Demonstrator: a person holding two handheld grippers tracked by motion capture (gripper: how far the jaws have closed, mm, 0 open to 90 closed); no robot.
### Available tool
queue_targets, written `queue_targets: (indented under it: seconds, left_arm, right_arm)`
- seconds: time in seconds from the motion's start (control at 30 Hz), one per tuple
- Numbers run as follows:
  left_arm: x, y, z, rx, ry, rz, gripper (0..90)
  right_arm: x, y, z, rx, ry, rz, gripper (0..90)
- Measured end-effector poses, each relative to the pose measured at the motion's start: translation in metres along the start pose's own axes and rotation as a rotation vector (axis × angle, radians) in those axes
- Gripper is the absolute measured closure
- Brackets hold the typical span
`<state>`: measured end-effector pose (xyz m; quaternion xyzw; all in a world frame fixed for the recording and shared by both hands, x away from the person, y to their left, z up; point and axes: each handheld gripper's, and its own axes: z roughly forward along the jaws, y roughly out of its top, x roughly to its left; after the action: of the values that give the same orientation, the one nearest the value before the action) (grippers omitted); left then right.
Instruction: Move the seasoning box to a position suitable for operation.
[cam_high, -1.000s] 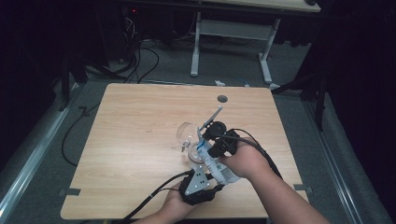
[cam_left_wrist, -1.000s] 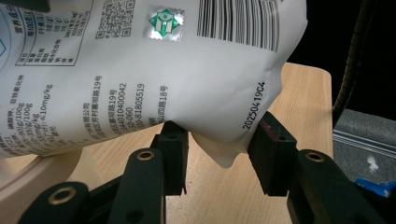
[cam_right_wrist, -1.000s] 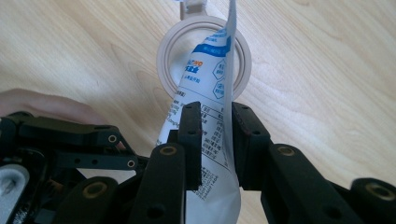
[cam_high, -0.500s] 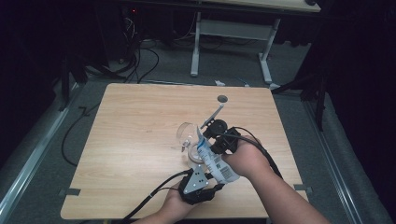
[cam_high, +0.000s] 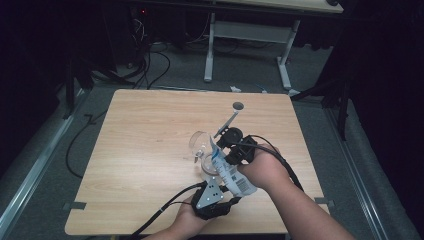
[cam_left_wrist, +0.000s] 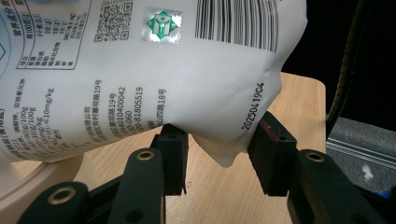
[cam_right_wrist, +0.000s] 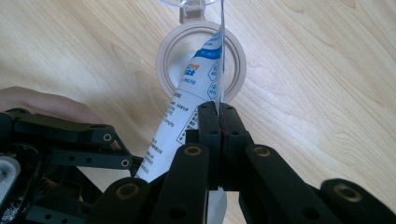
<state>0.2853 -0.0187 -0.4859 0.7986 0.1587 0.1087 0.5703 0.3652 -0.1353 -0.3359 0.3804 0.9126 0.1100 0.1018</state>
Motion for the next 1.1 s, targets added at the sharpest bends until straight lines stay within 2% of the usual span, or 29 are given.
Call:
queue_targets:
  seconds: [0.23, 0.83, 1.1]
  left_arm:
    - [-0.0003, -0.0004, -0.0018, 0.001, 0.005, 0.002, 60.1]
    - [-0.0001, 0.0024, -0.0055, -0.015, 0.002, -0.009, 59.9]
    - [0.0001, 0.0019, -0.0037, -0.001, 0.003, -0.008, 59.5]
  right_arm:
    - [-0.0007, 0.0015, 0.0002, 0.005, 0.020, 0.004, 90.0]
    - [0.0011, 0.0068, -0.0042, 0.012, 0.020, -0.016, 90.0]
    - [0.0004, 0.0057, -0.0002, 0.012, 0.025, -0.013, 90.0]
